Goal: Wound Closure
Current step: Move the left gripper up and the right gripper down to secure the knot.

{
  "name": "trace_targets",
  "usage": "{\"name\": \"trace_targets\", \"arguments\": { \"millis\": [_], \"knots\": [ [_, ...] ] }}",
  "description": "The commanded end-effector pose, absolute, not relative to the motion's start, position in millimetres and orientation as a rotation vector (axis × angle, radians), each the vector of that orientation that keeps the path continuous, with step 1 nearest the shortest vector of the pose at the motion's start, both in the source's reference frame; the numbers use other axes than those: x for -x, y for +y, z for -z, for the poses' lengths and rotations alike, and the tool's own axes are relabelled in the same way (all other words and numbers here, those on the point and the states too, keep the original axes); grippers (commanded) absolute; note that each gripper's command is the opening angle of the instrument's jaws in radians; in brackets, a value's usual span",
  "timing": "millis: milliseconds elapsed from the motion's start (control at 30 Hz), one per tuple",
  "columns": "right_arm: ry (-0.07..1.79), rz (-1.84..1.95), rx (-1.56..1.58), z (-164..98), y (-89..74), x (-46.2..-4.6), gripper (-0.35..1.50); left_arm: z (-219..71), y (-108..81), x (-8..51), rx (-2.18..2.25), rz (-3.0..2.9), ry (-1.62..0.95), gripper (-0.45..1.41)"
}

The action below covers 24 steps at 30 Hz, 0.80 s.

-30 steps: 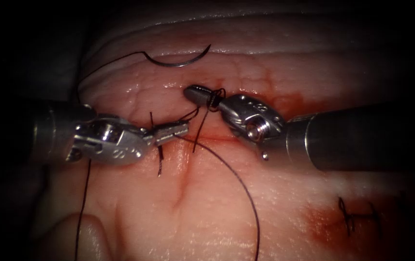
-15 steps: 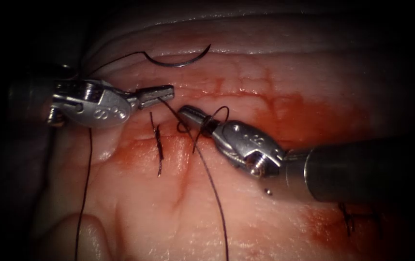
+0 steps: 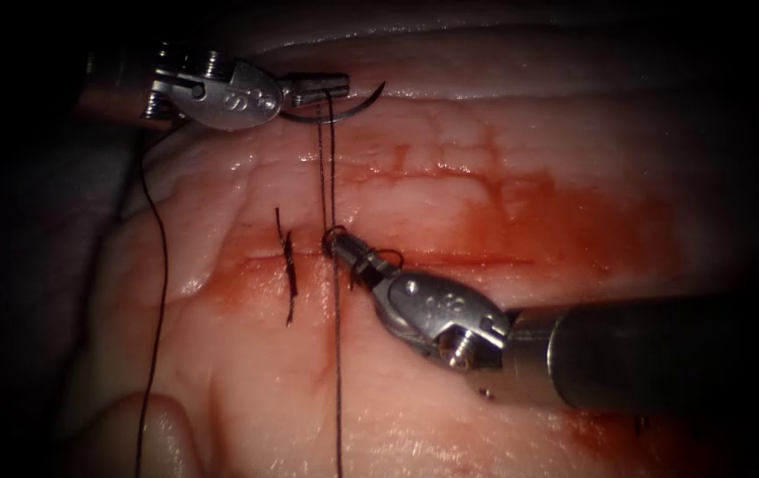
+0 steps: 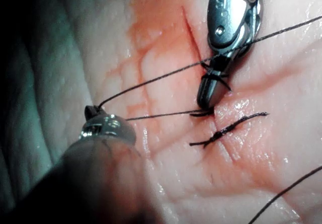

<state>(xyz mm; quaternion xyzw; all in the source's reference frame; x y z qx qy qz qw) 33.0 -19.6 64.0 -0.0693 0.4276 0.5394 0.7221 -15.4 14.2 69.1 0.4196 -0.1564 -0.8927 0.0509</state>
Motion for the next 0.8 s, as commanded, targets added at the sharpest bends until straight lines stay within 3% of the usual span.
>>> {"name": "trace_targets", "arguments": {
  "millis": [33, 233, 800],
  "knots": [
    [0.920, -1.188, 0.145, -63.4, -21.0, -34.2, -0.35, -70.1, 14.8, 15.9, -1.275, 2.718, -0.482, -0.45],
    [0.823, -1.164, 0.146, -60.8, -23.3, -35.2, -0.35, -72.6, 16.8, 15.7, -1.250, 2.723, -0.471, -0.45],
    [0.813, -1.133, 0.157, -58.7, -24.4, -35.2, -0.35, -73.0, 22.5, 14.4, -1.294, 2.757, -0.469, -0.45]
  ]
}}
